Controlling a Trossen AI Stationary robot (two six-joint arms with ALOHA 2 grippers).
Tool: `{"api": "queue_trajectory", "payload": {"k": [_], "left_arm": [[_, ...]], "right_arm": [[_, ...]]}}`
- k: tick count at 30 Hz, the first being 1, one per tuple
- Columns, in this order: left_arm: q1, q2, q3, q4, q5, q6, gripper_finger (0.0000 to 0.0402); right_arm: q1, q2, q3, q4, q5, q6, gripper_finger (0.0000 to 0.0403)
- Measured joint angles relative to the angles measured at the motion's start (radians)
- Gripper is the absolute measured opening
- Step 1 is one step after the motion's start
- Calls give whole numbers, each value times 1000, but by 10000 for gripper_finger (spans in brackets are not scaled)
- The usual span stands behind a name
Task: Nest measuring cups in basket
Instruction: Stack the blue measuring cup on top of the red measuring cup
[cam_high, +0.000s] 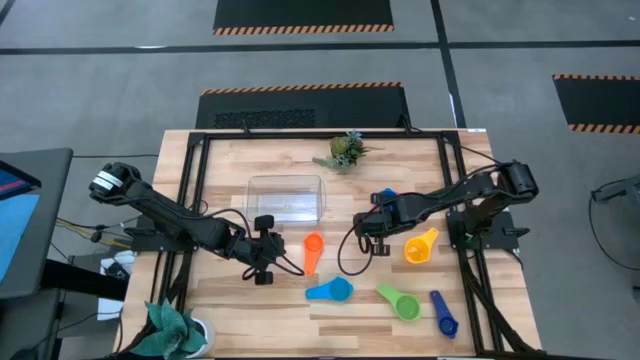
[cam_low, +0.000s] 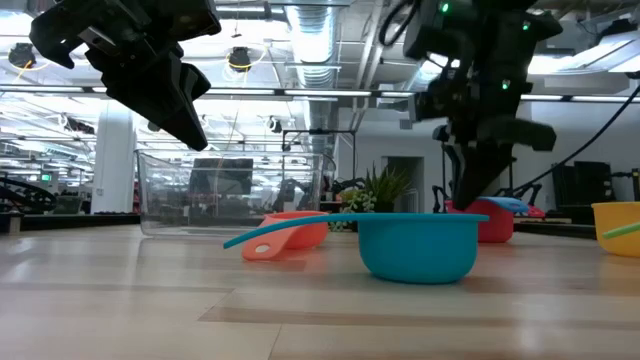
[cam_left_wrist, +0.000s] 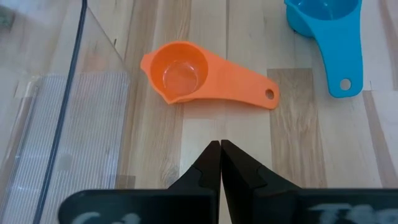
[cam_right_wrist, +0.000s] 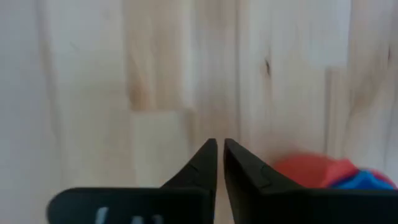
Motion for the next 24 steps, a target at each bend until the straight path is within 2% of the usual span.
{"api": "queue_trajectory", "payload": {"k": [7,17,24], "left_arm": [[0,0,0,5,0,10,0],[0,0,0,24,0,10,0],[0,0,0,27,0,10,0]], "right_arm": [[-15,38,5,-53,28,16,7],[12,-4,7,-283,71,265,32],[72,-31,6,-411,141,410,13]]}}
